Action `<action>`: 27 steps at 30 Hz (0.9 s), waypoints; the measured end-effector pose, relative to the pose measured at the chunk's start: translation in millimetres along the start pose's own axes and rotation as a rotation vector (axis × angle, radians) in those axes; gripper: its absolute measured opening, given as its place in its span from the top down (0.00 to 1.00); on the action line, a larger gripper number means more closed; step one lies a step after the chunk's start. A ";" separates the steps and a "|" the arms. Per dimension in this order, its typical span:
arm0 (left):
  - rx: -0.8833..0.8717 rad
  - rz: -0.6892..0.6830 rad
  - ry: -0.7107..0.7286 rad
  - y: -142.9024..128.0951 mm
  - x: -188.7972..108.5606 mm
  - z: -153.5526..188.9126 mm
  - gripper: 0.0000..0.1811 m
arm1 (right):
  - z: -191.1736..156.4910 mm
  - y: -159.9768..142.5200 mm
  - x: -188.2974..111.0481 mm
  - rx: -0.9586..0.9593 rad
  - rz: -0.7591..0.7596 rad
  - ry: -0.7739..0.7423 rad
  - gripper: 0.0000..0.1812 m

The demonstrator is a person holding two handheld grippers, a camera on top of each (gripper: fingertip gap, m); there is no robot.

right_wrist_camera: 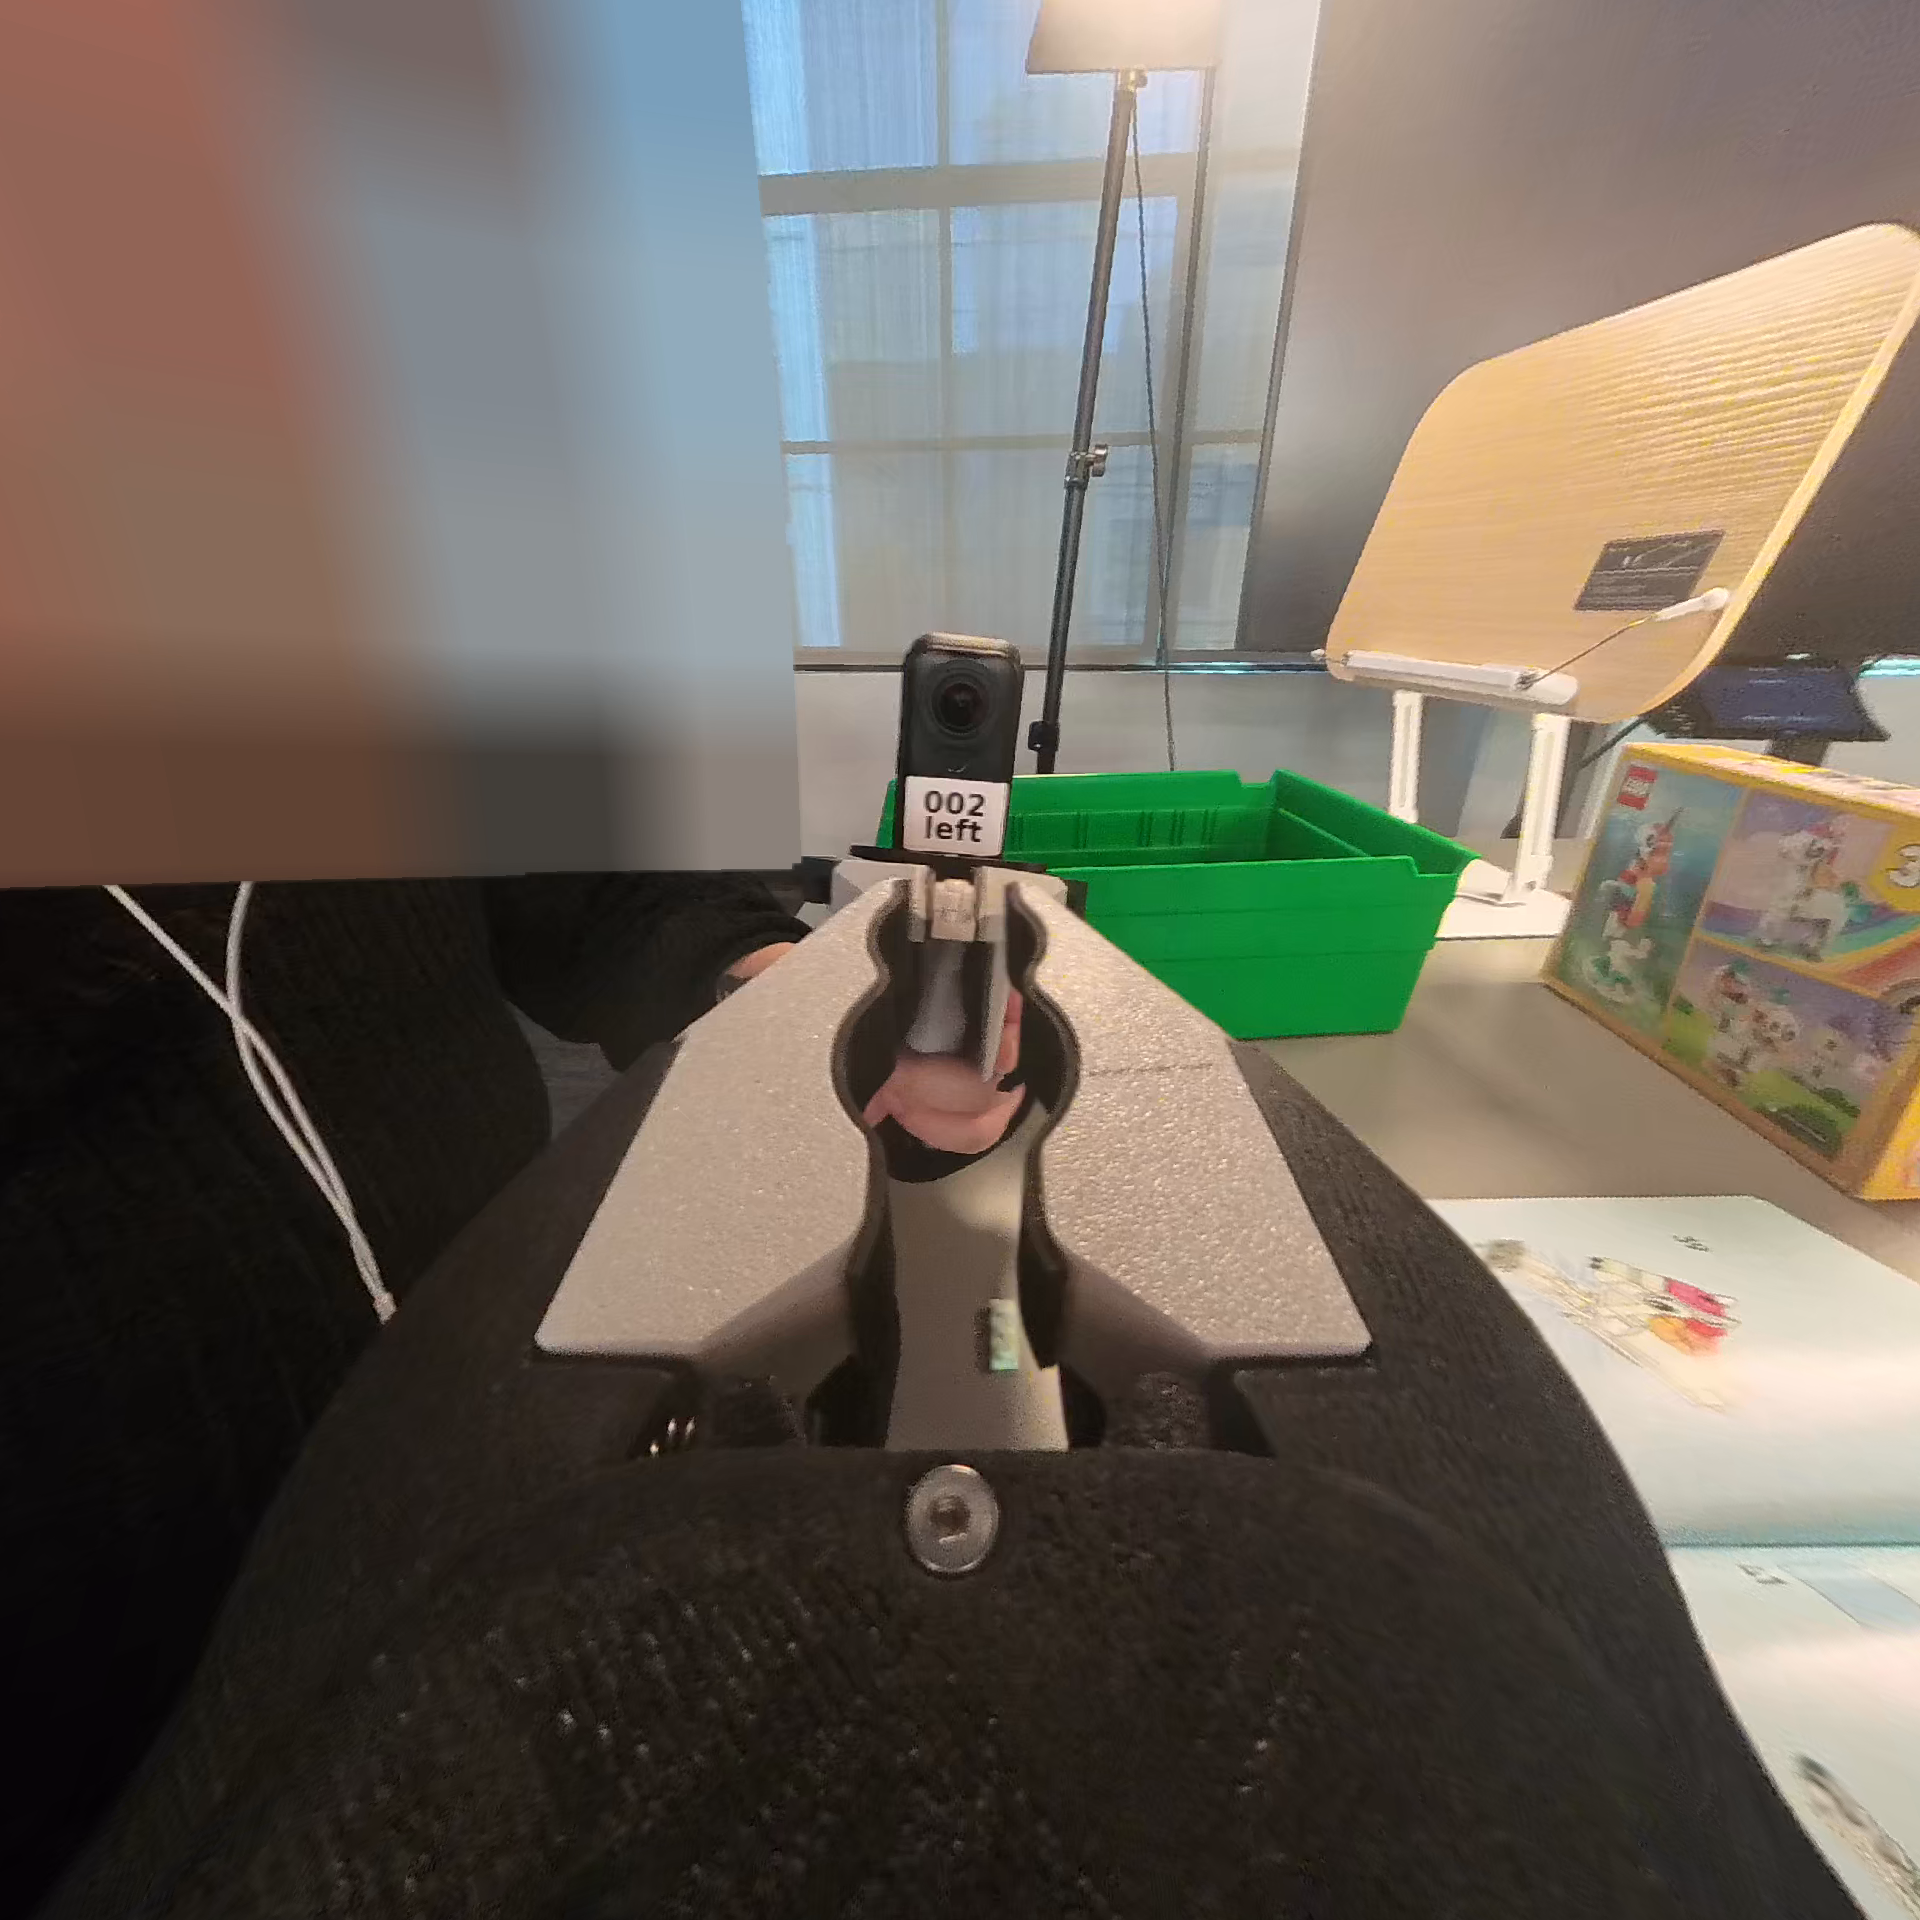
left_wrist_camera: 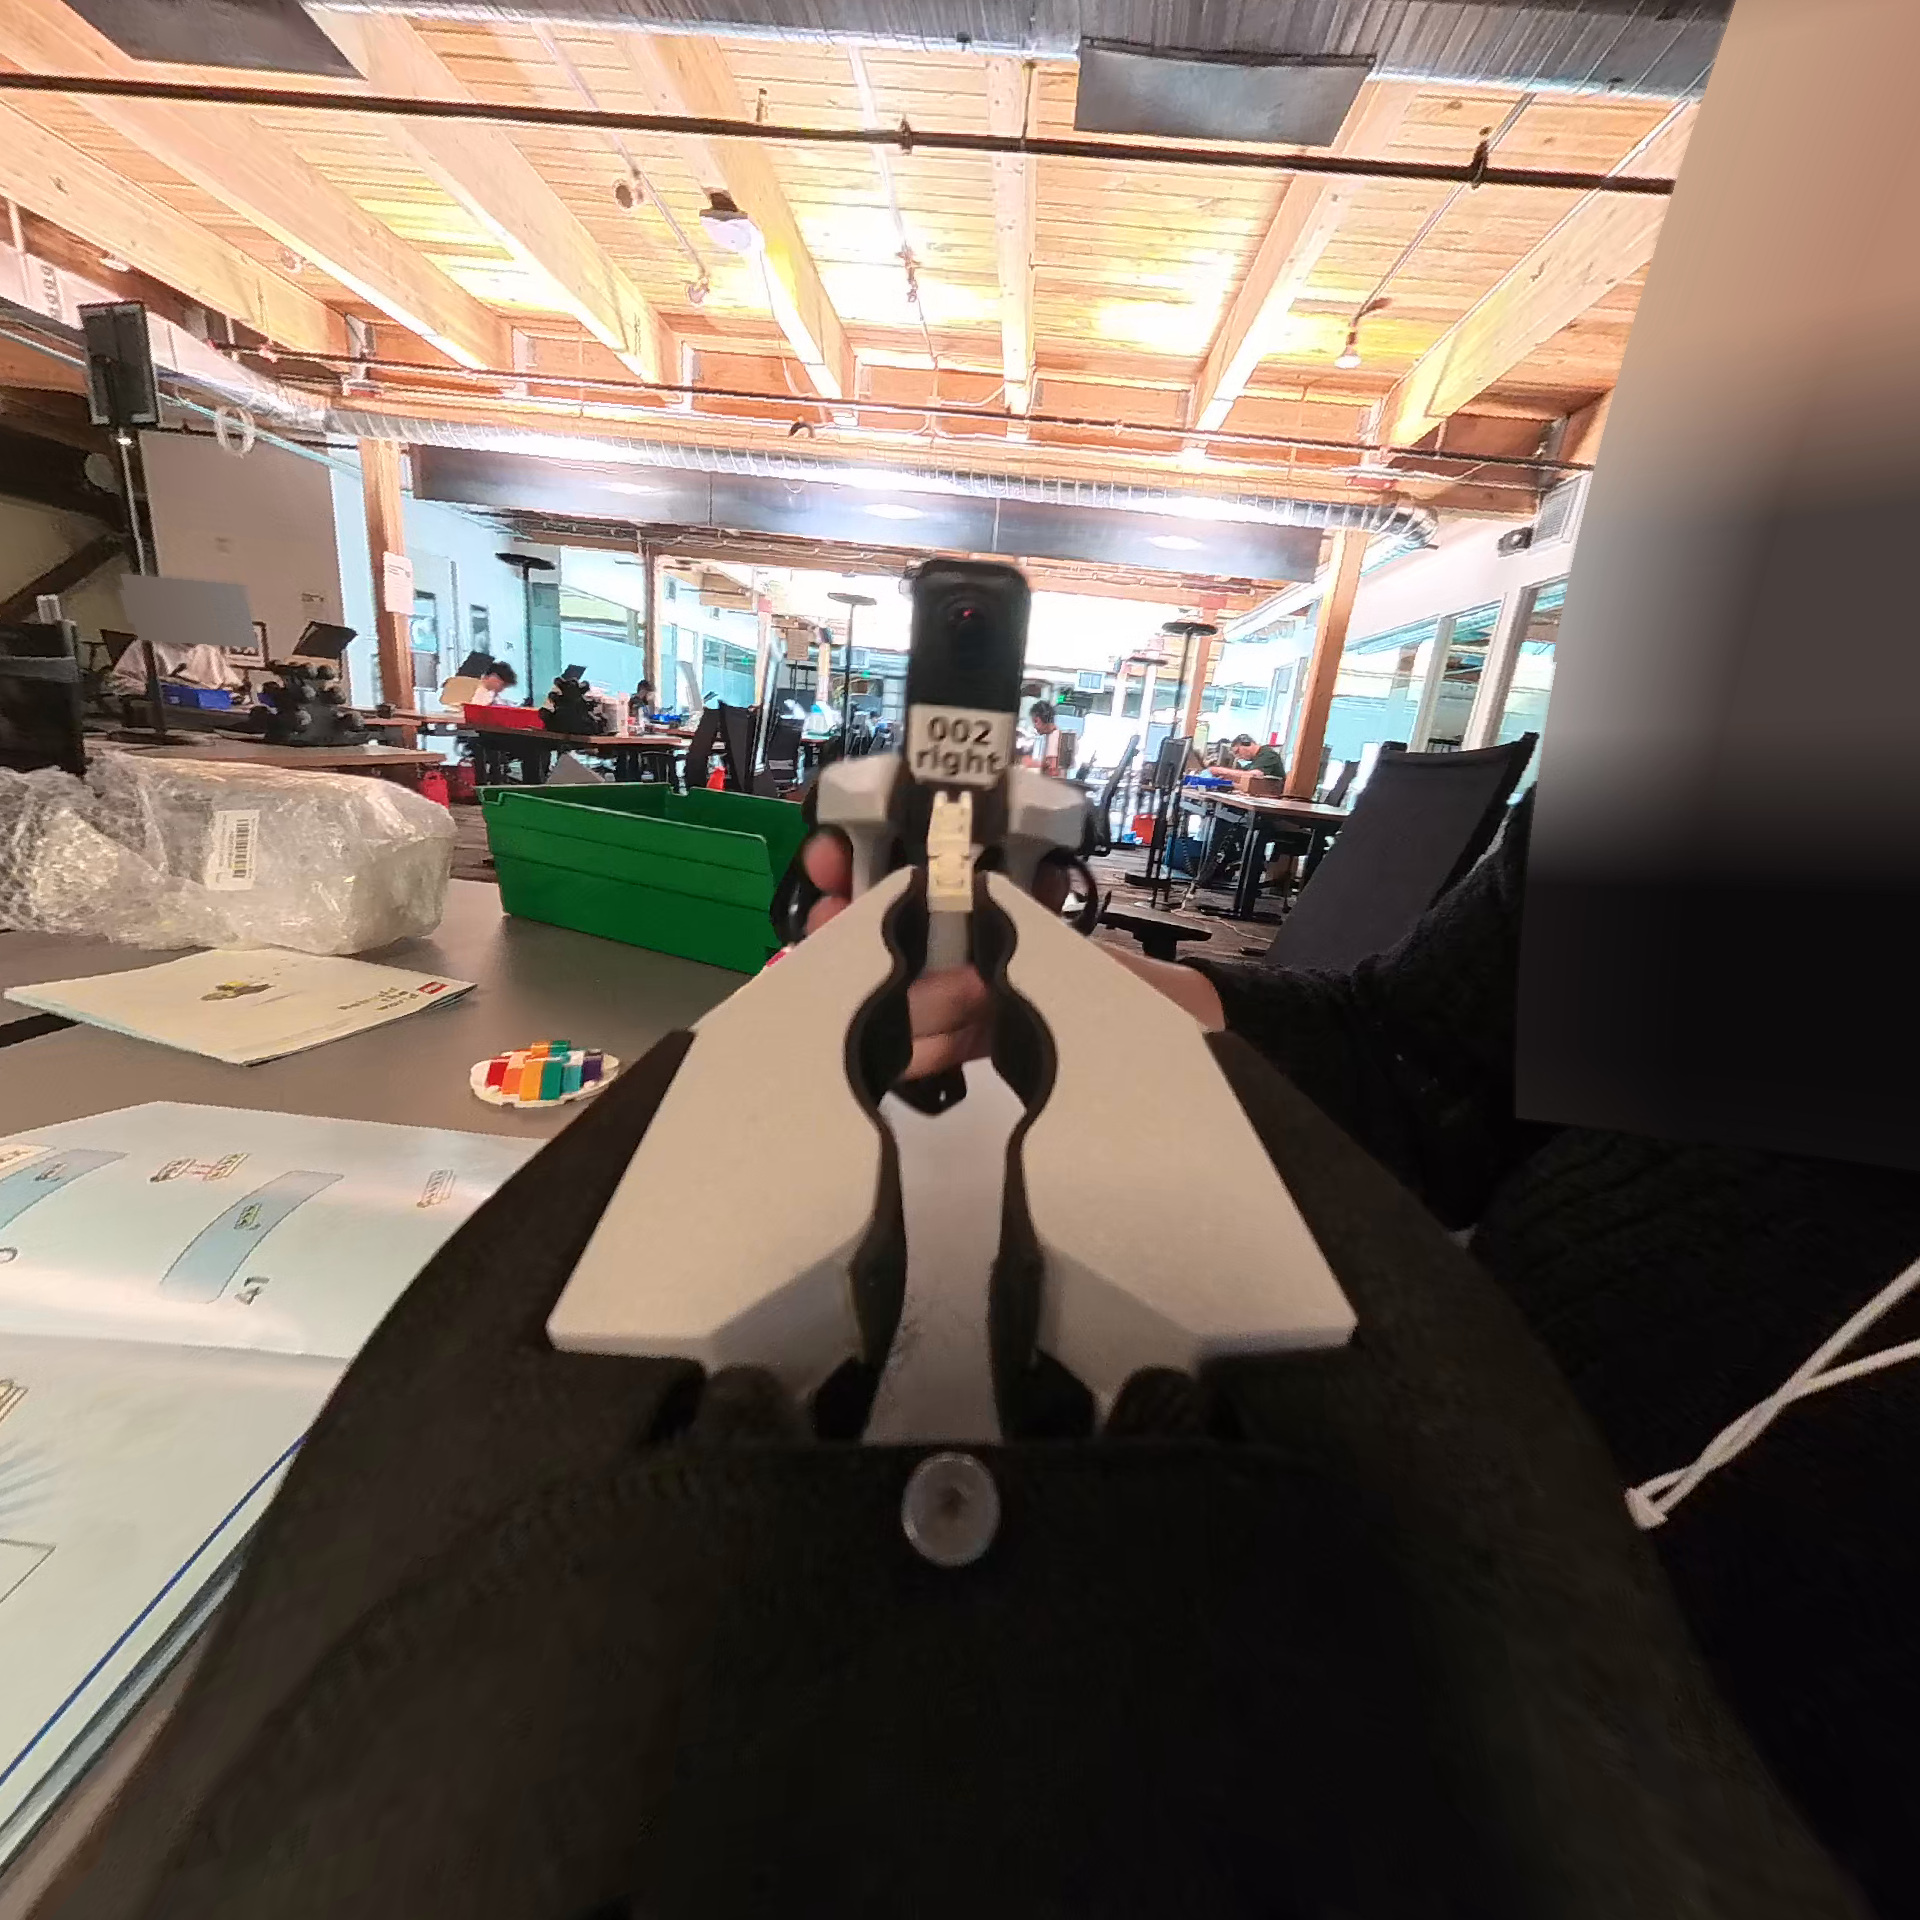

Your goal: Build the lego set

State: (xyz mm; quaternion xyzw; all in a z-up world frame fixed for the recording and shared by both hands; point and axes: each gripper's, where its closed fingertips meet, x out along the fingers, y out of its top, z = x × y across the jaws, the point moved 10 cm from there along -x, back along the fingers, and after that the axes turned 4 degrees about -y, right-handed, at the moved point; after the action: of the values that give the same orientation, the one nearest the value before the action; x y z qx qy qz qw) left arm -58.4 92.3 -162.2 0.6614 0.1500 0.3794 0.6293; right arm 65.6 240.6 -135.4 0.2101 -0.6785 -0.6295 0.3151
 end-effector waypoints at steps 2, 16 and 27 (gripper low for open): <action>0.001 -0.020 0.044 -1.2 -0.2 -2.5 0.96 | -1.4 5.7 -3.3 -0.058 0.008 -0.034 0.84; 0.009 -0.172 0.278 -11.0 -0.6 -16.2 0.96 | -32.6 -30.6 38.6 -1.613 -0.747 -0.607 0.72; 0.006 -0.188 0.296 -12.0 -0.1 -16.4 0.96 | -29.9 -38.2 42.5 -1.721 -0.839 -0.657 0.95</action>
State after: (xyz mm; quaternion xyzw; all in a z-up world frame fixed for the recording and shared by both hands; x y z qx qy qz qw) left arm -66.5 105.9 -174.9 0.5832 0.3033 0.4118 0.6311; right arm 51.7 185.5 -165.9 -0.0505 0.0812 -0.9914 -0.0895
